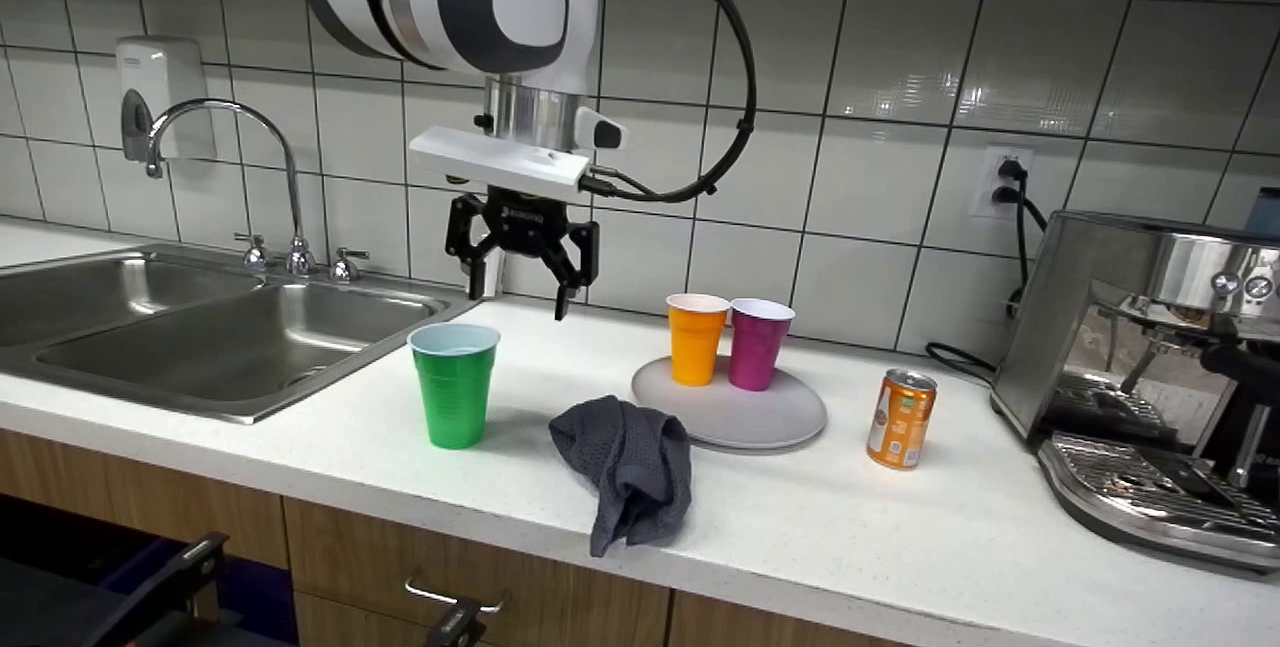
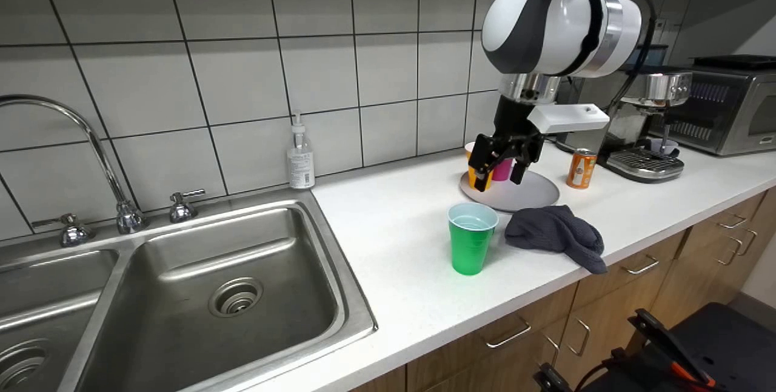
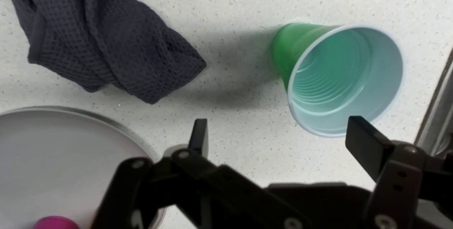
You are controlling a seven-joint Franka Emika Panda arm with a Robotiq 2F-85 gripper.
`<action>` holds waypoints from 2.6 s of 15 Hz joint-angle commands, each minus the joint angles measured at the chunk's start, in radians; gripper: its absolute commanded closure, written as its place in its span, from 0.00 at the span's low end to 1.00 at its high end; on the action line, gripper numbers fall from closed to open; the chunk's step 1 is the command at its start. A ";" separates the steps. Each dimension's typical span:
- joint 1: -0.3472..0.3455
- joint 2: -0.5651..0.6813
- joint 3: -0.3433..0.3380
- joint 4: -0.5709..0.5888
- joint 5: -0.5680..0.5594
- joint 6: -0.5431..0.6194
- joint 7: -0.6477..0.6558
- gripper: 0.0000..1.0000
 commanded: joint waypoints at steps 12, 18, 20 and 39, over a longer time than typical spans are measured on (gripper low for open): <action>0.016 0.020 -0.009 -0.017 -0.063 -0.044 -0.015 0.00; 0.011 0.055 -0.008 0.001 -0.079 -0.049 -0.017 0.00; 0.010 0.069 -0.008 0.012 -0.084 -0.052 -0.017 0.00; 0.007 0.180 0.006 0.090 -0.153 -0.041 0.015 0.00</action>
